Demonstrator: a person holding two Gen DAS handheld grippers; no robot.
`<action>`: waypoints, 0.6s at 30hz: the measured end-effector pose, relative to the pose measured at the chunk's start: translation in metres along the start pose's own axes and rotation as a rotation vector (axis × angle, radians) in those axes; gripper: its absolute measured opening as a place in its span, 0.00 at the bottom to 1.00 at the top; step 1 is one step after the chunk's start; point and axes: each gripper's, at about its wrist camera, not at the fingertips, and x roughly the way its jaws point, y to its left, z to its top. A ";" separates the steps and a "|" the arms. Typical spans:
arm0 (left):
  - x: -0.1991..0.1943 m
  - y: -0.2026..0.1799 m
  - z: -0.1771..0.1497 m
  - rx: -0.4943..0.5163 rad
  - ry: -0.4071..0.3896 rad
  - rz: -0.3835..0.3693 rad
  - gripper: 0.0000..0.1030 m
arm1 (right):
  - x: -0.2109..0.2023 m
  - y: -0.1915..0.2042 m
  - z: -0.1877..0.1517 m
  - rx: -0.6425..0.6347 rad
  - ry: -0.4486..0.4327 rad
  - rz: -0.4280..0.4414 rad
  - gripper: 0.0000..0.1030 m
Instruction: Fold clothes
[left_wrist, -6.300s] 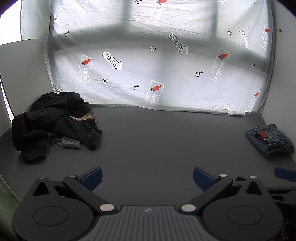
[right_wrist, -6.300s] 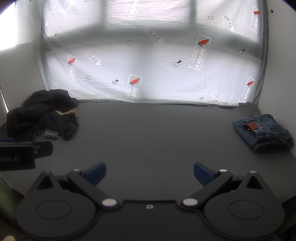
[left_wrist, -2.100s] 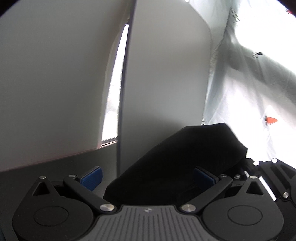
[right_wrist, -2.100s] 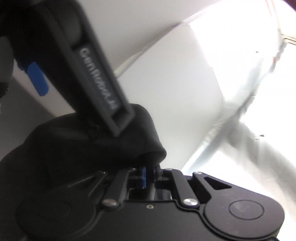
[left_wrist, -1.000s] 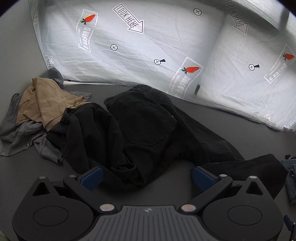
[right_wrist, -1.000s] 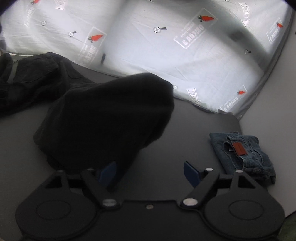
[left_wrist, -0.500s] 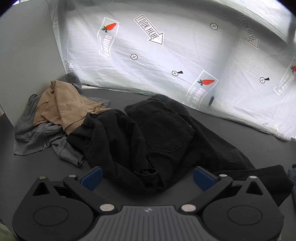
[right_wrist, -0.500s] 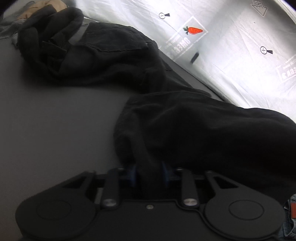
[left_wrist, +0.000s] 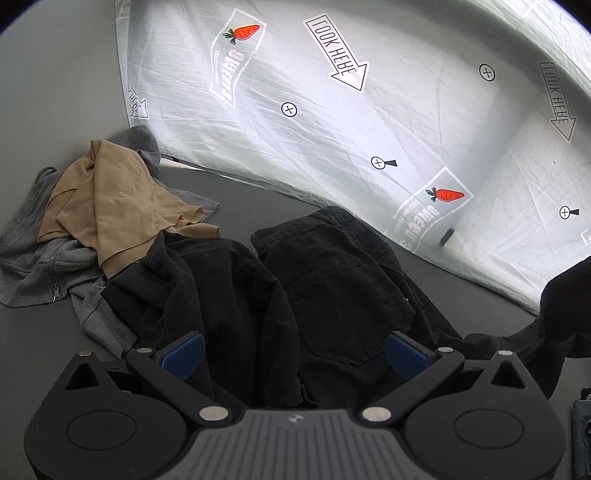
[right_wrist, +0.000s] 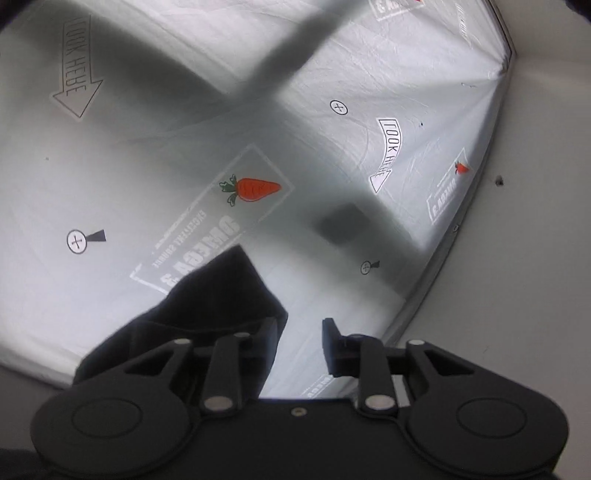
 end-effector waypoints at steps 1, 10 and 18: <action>0.002 0.000 0.001 0.008 -0.007 0.001 1.00 | -0.009 0.005 -0.001 0.051 0.016 0.064 0.60; -0.018 0.065 -0.007 -0.044 0.012 0.037 1.00 | -0.238 0.220 -0.086 -0.078 0.248 0.996 0.70; -0.066 0.171 -0.033 -0.150 -0.057 0.158 1.00 | -0.409 0.312 -0.097 -0.514 -0.229 1.269 0.80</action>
